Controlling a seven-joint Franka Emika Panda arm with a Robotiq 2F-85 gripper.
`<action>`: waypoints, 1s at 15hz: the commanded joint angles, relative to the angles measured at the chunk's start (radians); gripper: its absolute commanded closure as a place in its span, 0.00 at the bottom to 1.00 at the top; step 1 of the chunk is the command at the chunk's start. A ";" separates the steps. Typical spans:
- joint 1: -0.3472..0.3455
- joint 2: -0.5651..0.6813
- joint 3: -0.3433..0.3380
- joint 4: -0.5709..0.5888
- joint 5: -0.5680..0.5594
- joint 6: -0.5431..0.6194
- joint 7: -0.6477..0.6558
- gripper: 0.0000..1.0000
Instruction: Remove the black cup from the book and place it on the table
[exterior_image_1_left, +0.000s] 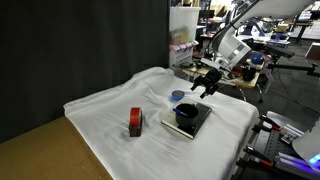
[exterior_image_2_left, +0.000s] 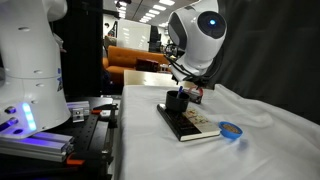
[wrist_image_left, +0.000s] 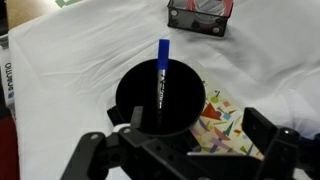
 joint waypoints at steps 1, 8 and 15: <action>-0.014 0.005 0.000 0.021 0.009 -0.054 -0.042 0.00; -0.031 -0.003 -0.008 0.014 0.017 -0.187 -0.133 0.00; -0.037 0.001 -0.027 0.015 -0.003 -0.260 -0.161 0.00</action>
